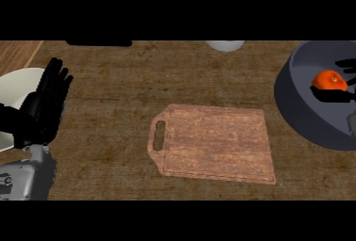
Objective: Pick the squash from the cutting board and place it in the pot
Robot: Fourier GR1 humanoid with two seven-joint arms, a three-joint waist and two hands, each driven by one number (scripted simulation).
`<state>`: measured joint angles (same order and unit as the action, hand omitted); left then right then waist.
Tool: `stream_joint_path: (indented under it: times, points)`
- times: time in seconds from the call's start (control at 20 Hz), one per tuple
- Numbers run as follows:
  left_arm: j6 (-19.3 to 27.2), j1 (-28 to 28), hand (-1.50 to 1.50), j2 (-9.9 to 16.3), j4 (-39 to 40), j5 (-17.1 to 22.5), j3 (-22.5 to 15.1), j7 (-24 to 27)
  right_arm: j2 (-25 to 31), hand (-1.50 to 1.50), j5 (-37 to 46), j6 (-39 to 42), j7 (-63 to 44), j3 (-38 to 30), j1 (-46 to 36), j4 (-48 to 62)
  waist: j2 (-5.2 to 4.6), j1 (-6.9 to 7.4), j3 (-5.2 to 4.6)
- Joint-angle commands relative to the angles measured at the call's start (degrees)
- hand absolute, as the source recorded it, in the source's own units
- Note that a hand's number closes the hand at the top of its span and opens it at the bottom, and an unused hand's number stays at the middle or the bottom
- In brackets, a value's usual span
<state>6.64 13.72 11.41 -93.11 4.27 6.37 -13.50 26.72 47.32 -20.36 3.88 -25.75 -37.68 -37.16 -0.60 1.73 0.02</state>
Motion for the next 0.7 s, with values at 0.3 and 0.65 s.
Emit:
stream_joint_path:
  times: [0.3, 0.65]
  points:
    - [0.22, 0.25, 0.00, -1.23, 2.61, -0.56, -0.50, 1.47, 0.37, -1.50, -16.70, 8.71, 19.04, -11.52, -4.67, 9.59, -0.45, -0.44, 0.27]
    - [-1.62, 0.71, 0.00, 1.67, 2.34, 2.17, 3.30, 0.46, 4.52, -1.50, -26.58, 16.91, 24.54, -19.28, -4.76, 13.90, 0.06, -0.88, 0.11]
